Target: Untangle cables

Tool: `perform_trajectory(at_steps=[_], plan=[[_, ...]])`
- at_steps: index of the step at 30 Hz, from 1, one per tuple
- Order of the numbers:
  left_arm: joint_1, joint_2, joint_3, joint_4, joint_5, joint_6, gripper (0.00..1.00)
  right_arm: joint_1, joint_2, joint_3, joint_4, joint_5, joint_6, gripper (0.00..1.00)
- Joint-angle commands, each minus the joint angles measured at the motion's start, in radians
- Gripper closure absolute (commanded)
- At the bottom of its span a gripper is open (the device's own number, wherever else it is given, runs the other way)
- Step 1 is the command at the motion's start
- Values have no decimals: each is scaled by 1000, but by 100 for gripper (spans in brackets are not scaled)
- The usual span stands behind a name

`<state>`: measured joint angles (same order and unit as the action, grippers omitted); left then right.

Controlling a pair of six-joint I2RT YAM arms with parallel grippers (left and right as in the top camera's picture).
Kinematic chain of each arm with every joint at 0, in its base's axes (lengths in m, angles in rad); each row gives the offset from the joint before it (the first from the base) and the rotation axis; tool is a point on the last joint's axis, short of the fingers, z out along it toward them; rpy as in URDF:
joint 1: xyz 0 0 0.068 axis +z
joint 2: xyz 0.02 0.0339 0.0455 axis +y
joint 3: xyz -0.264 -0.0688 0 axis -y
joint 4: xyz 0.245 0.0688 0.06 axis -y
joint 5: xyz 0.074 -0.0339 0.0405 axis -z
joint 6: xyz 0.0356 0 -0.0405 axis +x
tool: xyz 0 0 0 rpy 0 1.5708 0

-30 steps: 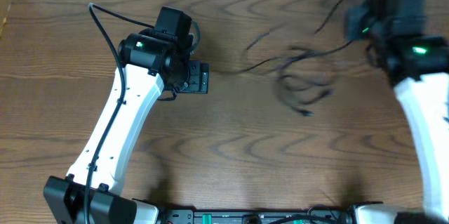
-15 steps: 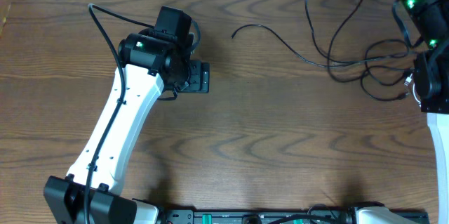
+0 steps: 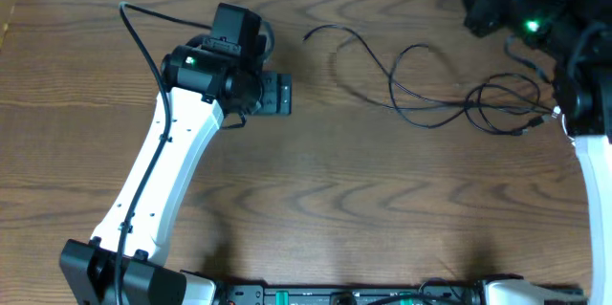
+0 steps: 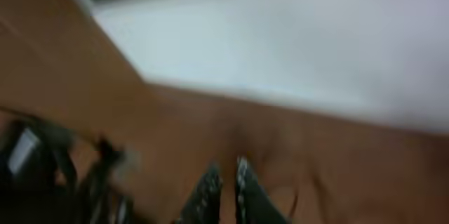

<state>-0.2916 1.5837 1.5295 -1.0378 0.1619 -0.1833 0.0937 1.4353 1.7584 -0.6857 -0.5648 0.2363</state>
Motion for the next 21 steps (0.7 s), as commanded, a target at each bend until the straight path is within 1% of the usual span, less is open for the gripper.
perform_trajectory(at_steps=[1, 2, 3, 4, 5, 6, 8, 9, 10, 11, 13, 14, 15, 18, 21], plan=[[2, -1, 5, 62, 40, 2, 10, 5, 89, 1, -149, -120, -45, 96], [2, -1, 5, 71, 40, 2, 10, 8, 107, 1, -182, -149, -82, 97], [2, -1, 5, 79, 40, 2, 9, 13, 137, 1, -235, -139, -137, 97], [2, -1, 5, 80, 40, 2, 10, 13, 155, 1, -267, -85, -160, 96], [2, -1, 5, 77, 40, 2, 10, 11, 171, 1, -301, 17, -164, 87], [2, -1, 5, 75, 40, 2, 9, 11, 183, 1, -324, 125, -164, 82], [-5, -1, 4, 75, 41, 2, 10, 11, 210, 1, -385, 391, -164, 68], [-11, -1, 4, 76, 44, 2, 9, 11, 220, 1, -401, 430, -164, 63], [-23, 1, 4, 77, 54, 2, 9, 11, 237, 1, -426, 437, -164, 57], [-34, 5, 4, 77, 59, 3, 8, 12, 256, -1, -446, 401, -174, 53], [-49, 16, 1, 75, 55, 3, 8, 24, 304, -6, -482, 300, -249, 46], [-50, 23, -4, 74, 50, 3, 8, 33, 333, -6, -500, 283, -264, 43], [-50, 25, -6, 71, 40, 3, 8, 42, 357, -6, -510, 285, -275, 41], [-50, 30, -8, 28, -76, 3, 8, 74, 463, -6, -521, 285, -291, 37], [-50, 31, -8, -1, -103, 3, 8, 104, 570, -6, -490, 289, -302, 34]])
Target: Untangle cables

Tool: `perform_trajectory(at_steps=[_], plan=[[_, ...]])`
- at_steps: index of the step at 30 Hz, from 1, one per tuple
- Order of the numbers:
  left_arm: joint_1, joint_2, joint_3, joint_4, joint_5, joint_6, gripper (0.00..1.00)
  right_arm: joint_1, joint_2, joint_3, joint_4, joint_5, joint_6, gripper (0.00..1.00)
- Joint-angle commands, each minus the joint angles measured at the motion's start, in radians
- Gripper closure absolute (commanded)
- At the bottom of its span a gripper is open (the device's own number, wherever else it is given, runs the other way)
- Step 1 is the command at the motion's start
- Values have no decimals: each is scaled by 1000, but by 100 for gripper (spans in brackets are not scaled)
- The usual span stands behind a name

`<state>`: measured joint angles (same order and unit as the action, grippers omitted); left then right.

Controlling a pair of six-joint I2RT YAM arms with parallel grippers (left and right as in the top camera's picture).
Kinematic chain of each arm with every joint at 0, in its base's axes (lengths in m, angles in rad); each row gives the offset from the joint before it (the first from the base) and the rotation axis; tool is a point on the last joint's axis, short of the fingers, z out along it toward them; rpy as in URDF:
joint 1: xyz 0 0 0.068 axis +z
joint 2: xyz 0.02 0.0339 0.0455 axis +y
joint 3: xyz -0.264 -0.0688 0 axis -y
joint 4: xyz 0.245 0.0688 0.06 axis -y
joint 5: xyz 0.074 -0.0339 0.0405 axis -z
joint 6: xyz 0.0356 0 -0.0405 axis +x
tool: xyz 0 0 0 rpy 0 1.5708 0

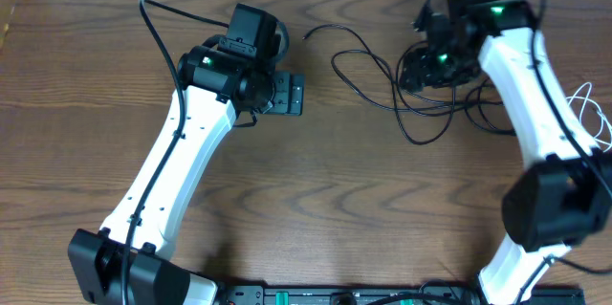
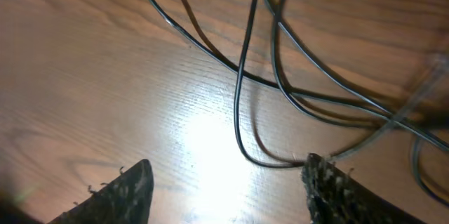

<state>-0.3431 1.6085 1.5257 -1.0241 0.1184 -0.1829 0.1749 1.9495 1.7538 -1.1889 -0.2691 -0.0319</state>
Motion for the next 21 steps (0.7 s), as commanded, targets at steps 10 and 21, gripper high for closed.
perform_trajectory(at_steps=[10, 21], plan=[[2, 6, -4, -15, -59, 2, 8, 90, 217, -2, 166, 166, -56, 26], [2, 6, -4, -15, -59, 2, 8, 109, 278, -20, 232, 161, -71, 16]])
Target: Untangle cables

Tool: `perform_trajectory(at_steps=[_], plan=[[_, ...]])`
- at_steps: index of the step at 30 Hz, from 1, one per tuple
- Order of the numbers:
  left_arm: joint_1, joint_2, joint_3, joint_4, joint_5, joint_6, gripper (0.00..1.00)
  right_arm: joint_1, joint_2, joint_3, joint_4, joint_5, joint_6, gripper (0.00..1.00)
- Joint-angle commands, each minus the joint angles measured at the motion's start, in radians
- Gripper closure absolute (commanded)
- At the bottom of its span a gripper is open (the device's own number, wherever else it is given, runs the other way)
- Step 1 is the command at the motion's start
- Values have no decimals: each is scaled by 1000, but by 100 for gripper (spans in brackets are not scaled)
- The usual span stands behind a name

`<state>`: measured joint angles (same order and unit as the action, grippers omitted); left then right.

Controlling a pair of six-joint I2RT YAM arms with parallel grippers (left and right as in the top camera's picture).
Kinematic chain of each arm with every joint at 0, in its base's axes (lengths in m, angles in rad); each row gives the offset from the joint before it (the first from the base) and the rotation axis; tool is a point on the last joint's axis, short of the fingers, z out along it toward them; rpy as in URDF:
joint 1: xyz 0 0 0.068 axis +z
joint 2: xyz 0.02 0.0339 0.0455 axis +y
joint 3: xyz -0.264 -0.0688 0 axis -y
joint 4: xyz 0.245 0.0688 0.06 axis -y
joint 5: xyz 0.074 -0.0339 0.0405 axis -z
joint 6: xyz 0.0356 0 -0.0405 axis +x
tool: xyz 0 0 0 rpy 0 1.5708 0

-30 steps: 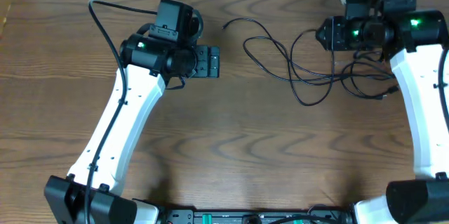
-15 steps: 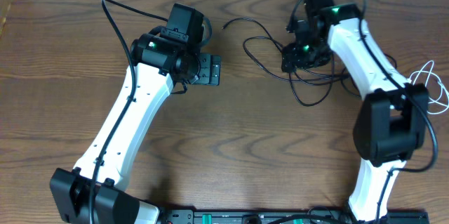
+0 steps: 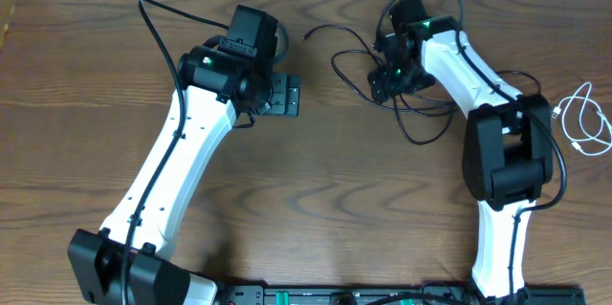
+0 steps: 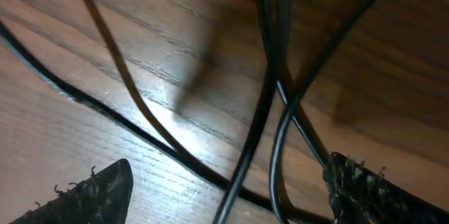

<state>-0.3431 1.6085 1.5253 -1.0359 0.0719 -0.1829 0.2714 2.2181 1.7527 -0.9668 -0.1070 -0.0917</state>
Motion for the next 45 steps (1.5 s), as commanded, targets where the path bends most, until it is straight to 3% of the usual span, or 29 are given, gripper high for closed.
perform_trajectory(at_steps=[1, 8, 10, 11, 15, 20, 26, 28, 32, 34, 39, 45], plan=[[2, 6, -3, -3, -13, 2, 8, 13, 10, -27, 14, -1, -11, 16], [2, 6, -3, -3, -13, 2, 8, 38, 10, -130, 85, -93, -10, 16], [2, 6, -3, -3, -13, 2, 8, 62, 10, -136, 84, -116, -10, 21], [2, 6, -3, -3, -13, 2, 8, 75, 10, -137, 83, -117, -10, 26], [2, 5, -3, -3, -13, 2, 8, 135, 10, -137, 84, -117, -9, 73], [2, 6, -3, -4, -13, 2, 8, 228, 10, -137, 95, -108, 55, 99], [2, 5, -3, -14, -13, 3, 8, 282, 8, -137, 84, -131, 103, 99], [2, 5, -3, -14, -13, 6, 8, 279, -2, -132, 84, -224, 106, 99], [2, 5, -3, -14, -14, 6, 8, 242, -77, -70, 86, -591, 105, 99], [2, 5, -3, -14, -14, 6, 8, 226, -123, -32, 86, -618, 105, 99], [2, 5, -3, -14, -14, 7, 8, 175, -257, 43, 89, -476, 105, 99], [2, 5, -3, -14, -14, 7, 8, 105, -448, 63, 24, 29, 111, 99]])
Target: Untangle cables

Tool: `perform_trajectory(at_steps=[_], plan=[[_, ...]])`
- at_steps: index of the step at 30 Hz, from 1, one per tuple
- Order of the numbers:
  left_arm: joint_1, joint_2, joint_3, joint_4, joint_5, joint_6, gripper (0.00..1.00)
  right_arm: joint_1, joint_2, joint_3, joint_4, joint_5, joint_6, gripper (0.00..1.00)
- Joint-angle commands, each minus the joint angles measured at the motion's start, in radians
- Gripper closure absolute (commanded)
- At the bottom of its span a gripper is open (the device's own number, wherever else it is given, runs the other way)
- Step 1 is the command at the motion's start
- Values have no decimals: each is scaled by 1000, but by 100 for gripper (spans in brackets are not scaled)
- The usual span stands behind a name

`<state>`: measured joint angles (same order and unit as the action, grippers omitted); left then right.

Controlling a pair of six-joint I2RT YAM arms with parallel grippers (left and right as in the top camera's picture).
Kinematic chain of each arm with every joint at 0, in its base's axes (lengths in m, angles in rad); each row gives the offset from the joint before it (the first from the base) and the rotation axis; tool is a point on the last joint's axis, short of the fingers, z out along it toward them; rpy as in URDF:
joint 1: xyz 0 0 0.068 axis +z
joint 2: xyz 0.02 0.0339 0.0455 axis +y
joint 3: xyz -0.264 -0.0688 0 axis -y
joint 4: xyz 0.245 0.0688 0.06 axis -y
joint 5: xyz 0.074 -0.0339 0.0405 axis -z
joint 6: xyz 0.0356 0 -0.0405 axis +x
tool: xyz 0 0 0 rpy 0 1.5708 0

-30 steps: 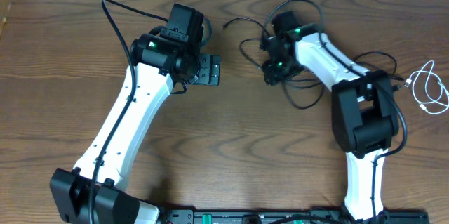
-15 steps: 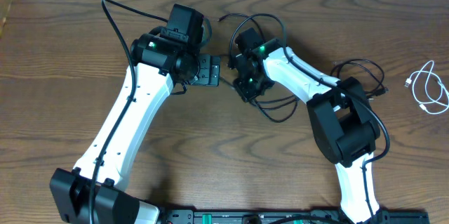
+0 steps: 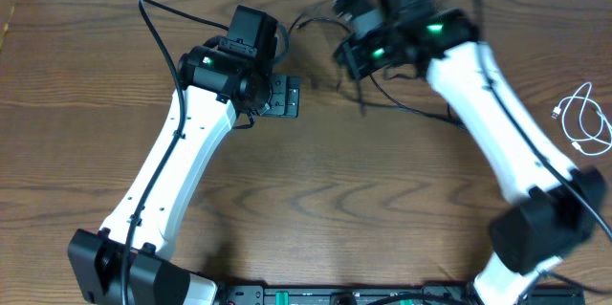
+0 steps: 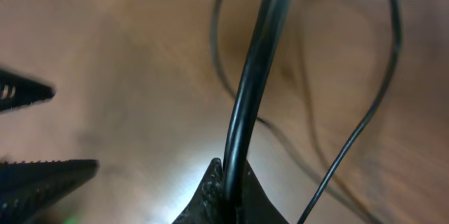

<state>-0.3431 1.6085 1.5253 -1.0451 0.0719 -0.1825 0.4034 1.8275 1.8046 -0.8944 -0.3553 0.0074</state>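
A black cable [image 4: 259, 62] runs up from between the fingertips of my right gripper [image 4: 230, 190], which is shut on it; thinner loops of the same tangle hang beyond. From overhead the right gripper [image 3: 352, 56] is lifted and blurred at the back centre, with black cable [image 3: 316, 20] trailing around it. My left gripper [image 3: 285, 95] hovers just to its left, and its fingers [image 4: 42, 175] show apart at the left of the right wrist view. A white cable [image 3: 581, 119] lies coiled at the right edge.
The wooden table [image 3: 335, 200] stretches forward of both arms. A pale wall strip runs along the table's back edge. The left arm's own black lead loops up at the back left.
My right gripper was open, low over crossing black strands. It is now shut on one black cable, higher and further left, near the left gripper. The tangle has shifted left with it. The left arm is unchanged.
The right arm first stood at the far right, its fingers close together, with the black tangle spread on the table. Then it was open over the tangle, with a white cable lying at the right edge. Then it sat low over crossing strands, and now it grips one.
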Motion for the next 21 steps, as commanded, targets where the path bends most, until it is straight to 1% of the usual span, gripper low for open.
perform_trajectory(at_steps=[1, 4, 5, 8, 10, 11, 12, 13, 14, 15, 18, 21], plan=[[2, 5, -3, -4, -14, 6, 8, -37, -71, 11, -82, 320, 28, 99], [2, 5, -3, -3, -14, 6, 8, -74, -80, 11, -202, 513, 133, 99], [2, 5, -3, -4, -14, 6, 8, -86, -80, 11, -211, 560, 161, 99], [2, 5, -3, -8, -13, 6, 8, -125, -82, 11, -206, 602, 242, 99], [2, 5, -3, -9, -13, 5, 8, -139, -82, 11, -196, 525, 259, 99], [2, 6, -3, -8, -11, 5, 5, -144, -82, 11, -164, 371, 175, 99], [2, 6, -3, -7, 16, 5, 0, -143, -84, 11, -139, 291, 121, 99], [2, 6, -4, -3, 44, 6, 2, -142, -89, 11, -112, 248, 107, 99], [2, 6, -9, 15, 98, 6, 2, -142, -105, 12, -69, 192, 107, 99], [1, 6, -19, 37, 116, 5, 2, -142, -127, 13, -24, 133, 107, 99], [1, 6, -45, 82, 132, 1, 2, -142, -198, 13, 60, 106, 107, 99], [1, 8, -65, 134, 193, 2, 2, -142, -271, 13, 99, 106, 107, 99]])
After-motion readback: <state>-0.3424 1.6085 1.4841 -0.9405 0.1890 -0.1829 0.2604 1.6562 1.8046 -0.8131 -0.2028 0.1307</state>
